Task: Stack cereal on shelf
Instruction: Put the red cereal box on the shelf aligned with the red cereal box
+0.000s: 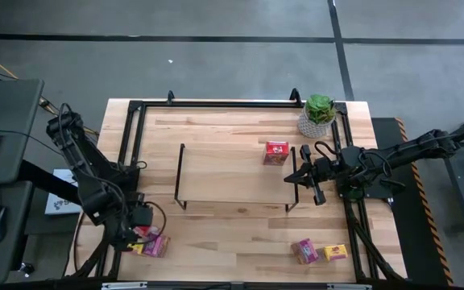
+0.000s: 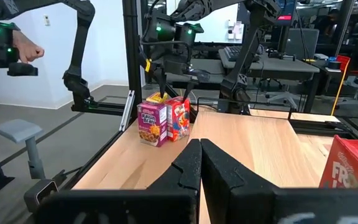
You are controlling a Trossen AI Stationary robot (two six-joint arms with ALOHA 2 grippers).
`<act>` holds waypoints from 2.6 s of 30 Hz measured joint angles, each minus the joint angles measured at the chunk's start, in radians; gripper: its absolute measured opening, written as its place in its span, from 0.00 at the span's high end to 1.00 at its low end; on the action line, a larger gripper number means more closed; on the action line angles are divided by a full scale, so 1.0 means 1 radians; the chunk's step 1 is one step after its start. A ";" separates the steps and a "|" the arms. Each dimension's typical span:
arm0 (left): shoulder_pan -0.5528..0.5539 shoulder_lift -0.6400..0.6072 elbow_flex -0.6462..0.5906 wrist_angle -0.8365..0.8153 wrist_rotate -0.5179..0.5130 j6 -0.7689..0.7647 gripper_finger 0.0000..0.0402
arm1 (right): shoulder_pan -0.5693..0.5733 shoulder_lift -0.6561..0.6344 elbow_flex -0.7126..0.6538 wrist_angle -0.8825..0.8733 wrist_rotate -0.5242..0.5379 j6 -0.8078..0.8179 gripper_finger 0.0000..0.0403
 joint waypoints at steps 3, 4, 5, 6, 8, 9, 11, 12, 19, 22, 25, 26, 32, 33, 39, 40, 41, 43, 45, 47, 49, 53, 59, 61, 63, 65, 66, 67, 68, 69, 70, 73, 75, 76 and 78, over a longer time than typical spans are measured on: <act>-0.027 0.000 0.000 -0.024 -0.035 -0.010 0.25 | 0.000 0.000 0.000 0.000 0.000 0.000 1.00; -0.034 0.000 0.000 -0.045 -0.051 -0.010 0.25 | 0.000 0.000 0.000 0.000 0.000 0.002 1.00; -0.039 0.000 0.000 -0.066 -0.068 -0.009 0.25 | 0.000 0.000 0.000 0.000 0.000 0.003 1.00; -0.043 0.000 0.000 -0.087 -0.082 -0.004 0.25 | 0.000 0.000 0.000 0.000 0.000 0.009 1.00; -0.047 0.000 0.000 -0.127 -0.103 -0.003 0.25 | 0.000 0.000 0.000 0.000 0.000 0.011 1.00; -0.047 0.000 0.000 -0.140 -0.111 0.000 0.25 | 0.000 0.000 0.000 -0.001 0.000 0.011 1.00; -0.047 0.000 0.000 -0.152 -0.127 0.014 0.25 | 0.000 0.000 0.000 -0.001 0.000 0.011 1.00; -0.047 0.000 0.000 -0.150 -0.134 0.024 0.25 | 0.000 0.000 0.000 -0.001 0.000 0.011 1.00; -0.047 0.000 0.000 -0.129 -0.150 0.015 0.25 | 0.000 0.000 0.000 -0.002 0.000 0.011 1.00; -0.047 0.003 0.000 -0.103 -0.159 0.015 0.25 | 0.000 0.000 0.000 -0.002 0.000 0.011 1.00; -0.047 0.028 0.000 -0.100 -0.186 0.023 0.25 | 0.000 0.000 0.000 -0.002 0.000 0.011 1.00; -0.047 0.042 0.000 -0.099 -0.186 0.038 0.25 | 0.000 0.000 0.000 -0.002 0.000 0.011 1.00; -0.047 0.123 0.000 -0.099 -0.150 0.105 0.25 | 0.000 0.000 0.000 -0.010 0.000 0.011 1.00; -0.047 0.134 0.000 -0.099 -0.150 0.103 0.25 | 0.000 0.000 0.000 -0.010 0.000 0.011 1.00; -0.045 0.178 0.000 -0.099 -0.127 0.031 0.25 | 0.000 0.000 0.000 -0.010 0.000 0.026 1.00; -0.044 0.183 0.000 -0.099 -0.127 0.017 0.25 | 0.000 0.000 0.000 -0.010 0.000 0.026 1.00; -0.042 0.187 0.000 -0.099 -0.127 0.006 0.25 | 0.000 0.000 0.000 -0.010 0.000 0.027 1.00; -0.033 0.191 0.000 -0.099 -0.126 -0.008 0.25 | 0.000 0.000 0.000 -0.010 0.000 0.027 1.00; -0.023 0.191 0.000 -0.099 -0.126 -0.012 0.25 | 0.000 0.000 0.000 -0.010 0.000 0.027 1.00; -0.012 0.191 0.000 -0.099 -0.126 -0.012 0.25 | 0.000 0.000 0.000 -0.010 0.000 0.027 1.00; -0.002 0.191 0.000 -0.100 -0.124 -0.012 0.26 | 0.000 0.000 0.000 -0.010 0.000 0.026 1.00; 0.019 0.191 0.000 -0.100 -0.075 -0.011 0.33 | 0.000 0.000 0.000 -0.010 0.000 0.026 1.00; 0.034 0.186 0.000 -0.100 -0.035 0.015 0.49 | 0.000 0.000 0.000 -0.011 0.000 0.024 1.00; 0.035 0.175 0.000 -0.100 -0.017 0.027 0.55 | 0.000 0.000 0.000 -0.011 0.000 0.019 1.00; 0.035 0.160 0.000 -0.101 -0.013 0.042 0.60 | 0.000 0.000 0.000 -0.010 0.000 0.018 1.00; 0.038 0.135 0.000 -0.103 -0.009 0.042 0.65 | 0.000 0.000 0.000 -0.010 0.000 0.018 1.00; 0.043 0.119 0.000 -0.103 0.002 0.038 0.67 | 0.000 0.000 0.000 -0.010 0.000 0.019 1.00; 0.049 0.102 0.001 -0.104 0.014 0.023 0.69 | 0.000 0.000 0.000 -0.010 0.000 0.018 1.00; 0.054 0.086 0.004 -0.107 0.023 0.002 0.70 | 0.000 0.000 0.000 -0.010 0.000 0.019 1.00; 0.058 0.069 0.011 -0.110 0.035 -0.021 0.71 | 0.000 0.000 0.000 -0.010 0.000 0.024 1.00; 0.063 0.051 0.022 -0.110 0.042 -0.042 0.72 | 0.000 0.000 0.000 -0.010 0.000 0.026 1.00; 0.071 -0.002 0.072 -0.110 0.044 -0.089 0.72 | 0.000 0.000 0.000 -0.009 0.000 0.028 1.00; 0.077 -0.031 0.114 -0.109 0.027 -0.105 0.72 | 0.000 0.000 0.000 -0.009 0.000 0.029 1.00; 0.080 -0.044 0.137 -0.109 0.011 -0.107 0.72 | 0.000 0.000 0.000 -0.008 0.000 0.029 1.00; 0.086 -0.067 0.189 -0.107 -0.024 -0.107 0.72 | 0.000 0.000 0.000 -0.002 0.000 0.046 1.00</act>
